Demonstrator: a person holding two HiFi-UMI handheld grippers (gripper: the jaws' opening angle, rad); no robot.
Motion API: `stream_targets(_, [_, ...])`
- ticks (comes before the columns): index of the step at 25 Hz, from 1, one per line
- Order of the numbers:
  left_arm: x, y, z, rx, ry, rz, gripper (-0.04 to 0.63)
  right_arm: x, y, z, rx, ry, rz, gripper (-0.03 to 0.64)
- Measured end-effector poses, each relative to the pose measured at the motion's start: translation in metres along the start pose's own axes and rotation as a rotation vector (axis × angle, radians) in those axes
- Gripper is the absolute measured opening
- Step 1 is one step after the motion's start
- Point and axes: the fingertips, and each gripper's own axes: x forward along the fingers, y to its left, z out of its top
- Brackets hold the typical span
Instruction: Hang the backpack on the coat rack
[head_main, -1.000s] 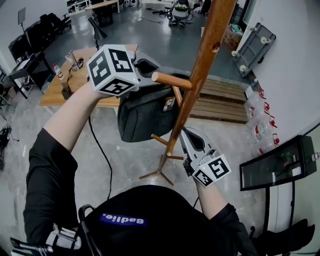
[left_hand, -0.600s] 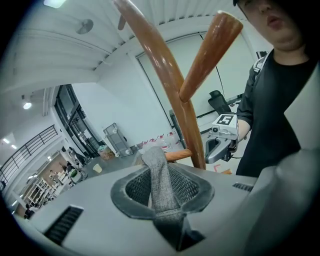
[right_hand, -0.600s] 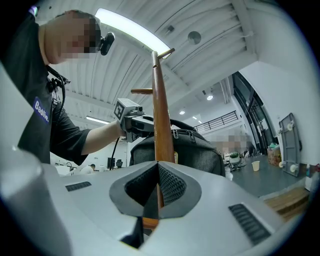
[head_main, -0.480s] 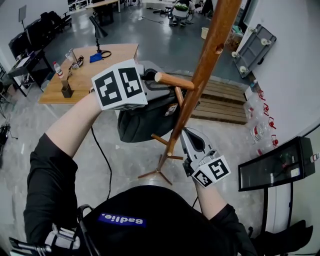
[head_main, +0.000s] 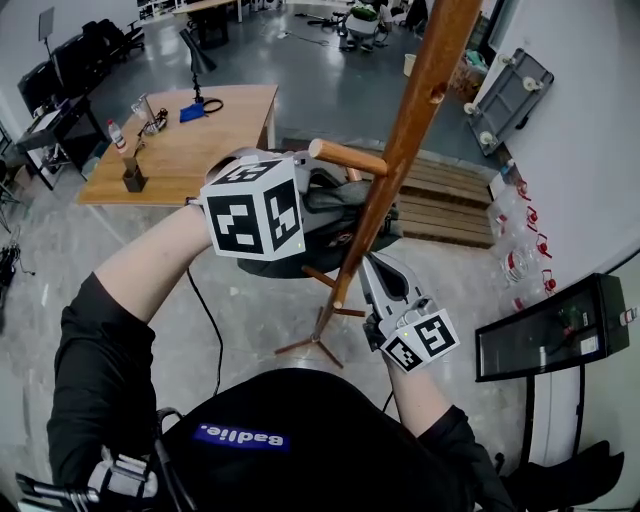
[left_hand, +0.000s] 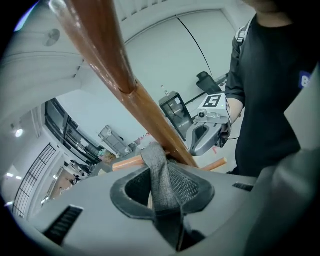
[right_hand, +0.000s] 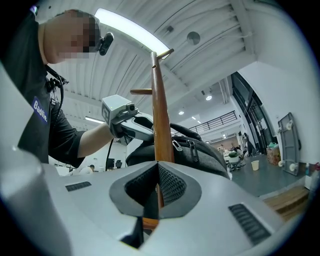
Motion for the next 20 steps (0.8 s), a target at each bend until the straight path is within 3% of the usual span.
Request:
stream_targets(4, [0.0, -0.002, 0.001, -0.066, -0.059, 0.029, 0.095, 0.0, 0.0, 0.0, 0.002, 0.001, 0.003, -0.003])
stream_targets(9, [-0.005, 0.006, -0.006, -0.164, -0.134, 0.118, 0.124, 0.005, 0.003, -0.004, 0.002, 0.022, 0.02, -0.003])
stream_targets(16, [-0.033, 0.007, -0.016, -0.22, -0.125, 0.329, 0.127, 0.0, 0.01, -0.008, 0.025, 0.02, 0.1, -0.003])
stream_targets(20, [-0.075, 0.012, -0.035, -0.28, -0.09, 0.526, 0.126, -0.007, 0.013, -0.006, 0.063, 0.006, 0.147, -0.003])
